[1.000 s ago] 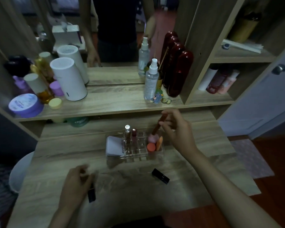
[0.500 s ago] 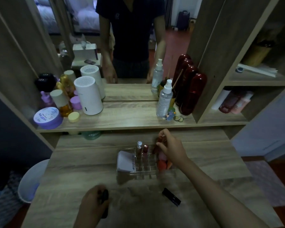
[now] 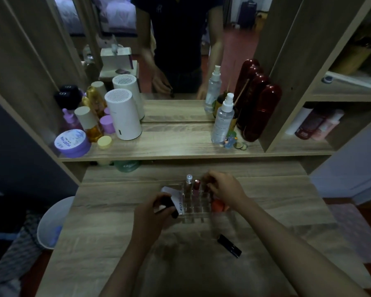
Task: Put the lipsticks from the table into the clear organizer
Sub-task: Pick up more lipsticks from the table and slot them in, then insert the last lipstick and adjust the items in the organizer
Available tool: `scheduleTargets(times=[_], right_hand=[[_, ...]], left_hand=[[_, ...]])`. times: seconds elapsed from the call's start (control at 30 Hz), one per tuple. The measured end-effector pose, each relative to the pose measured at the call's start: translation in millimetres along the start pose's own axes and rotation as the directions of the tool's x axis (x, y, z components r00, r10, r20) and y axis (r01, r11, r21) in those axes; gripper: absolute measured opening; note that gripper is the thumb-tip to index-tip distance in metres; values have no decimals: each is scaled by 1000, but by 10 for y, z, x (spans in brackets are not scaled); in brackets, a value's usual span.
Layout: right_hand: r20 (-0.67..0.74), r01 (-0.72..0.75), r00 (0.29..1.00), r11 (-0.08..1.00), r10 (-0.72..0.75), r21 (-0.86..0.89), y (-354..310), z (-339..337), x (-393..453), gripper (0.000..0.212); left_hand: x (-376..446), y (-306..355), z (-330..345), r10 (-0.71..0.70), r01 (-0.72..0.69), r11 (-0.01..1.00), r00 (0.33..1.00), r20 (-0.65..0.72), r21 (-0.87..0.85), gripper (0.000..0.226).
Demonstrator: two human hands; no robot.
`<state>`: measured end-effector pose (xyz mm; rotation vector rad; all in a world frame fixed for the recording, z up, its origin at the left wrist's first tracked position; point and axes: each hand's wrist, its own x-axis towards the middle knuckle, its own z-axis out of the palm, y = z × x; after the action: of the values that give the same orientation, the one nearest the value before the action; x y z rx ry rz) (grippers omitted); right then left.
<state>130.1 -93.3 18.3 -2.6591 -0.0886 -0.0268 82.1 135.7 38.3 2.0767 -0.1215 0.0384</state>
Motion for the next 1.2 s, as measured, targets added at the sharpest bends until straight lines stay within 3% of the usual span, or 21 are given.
scheduleTargets(times=[0.23,0.37,0.43,0.53,0.6,0.67,0.8,1.03,1.2], right_hand=[[65,-7,998,999,9,-31,-20,-11,-24,23],[79,-21,997,999,23,-29,-77,-131,-115,41],[-25,-7,1000,1000,7,-10,-106,-253,-230,45],[-235,94,968,996,-90,6,-148,-415,-581,17],[-151,84,985,996,-81,15,-118,-398,-897,9],[53,-39,998,999,39,4,-26,-251,-1185,14],[252,-195,945,977,210,-84,112,95,-1485,41],[208,-270,941,963,268,-20,124,230,-1494,11],[78,-232,973,935,219,268,-8,125,-1344,25]], left_hand=[[207,28,175,114,-114,993,993,20,21,20],[250,34,265,115,-115,993,993,20,-24,22],[261,39,304,115,-115,993,993,9,-40,24],[274,43,356,122,-122,992,993,-3,-33,25],[278,39,392,122,-122,992,993,-7,-33,26],[284,31,420,110,-111,993,994,-7,-41,26],[272,29,456,113,-113,993,994,-8,-41,26],[244,8,467,88,-88,996,996,-2,-11,26],[226,-16,485,95,-95,995,995,-16,-4,27]])
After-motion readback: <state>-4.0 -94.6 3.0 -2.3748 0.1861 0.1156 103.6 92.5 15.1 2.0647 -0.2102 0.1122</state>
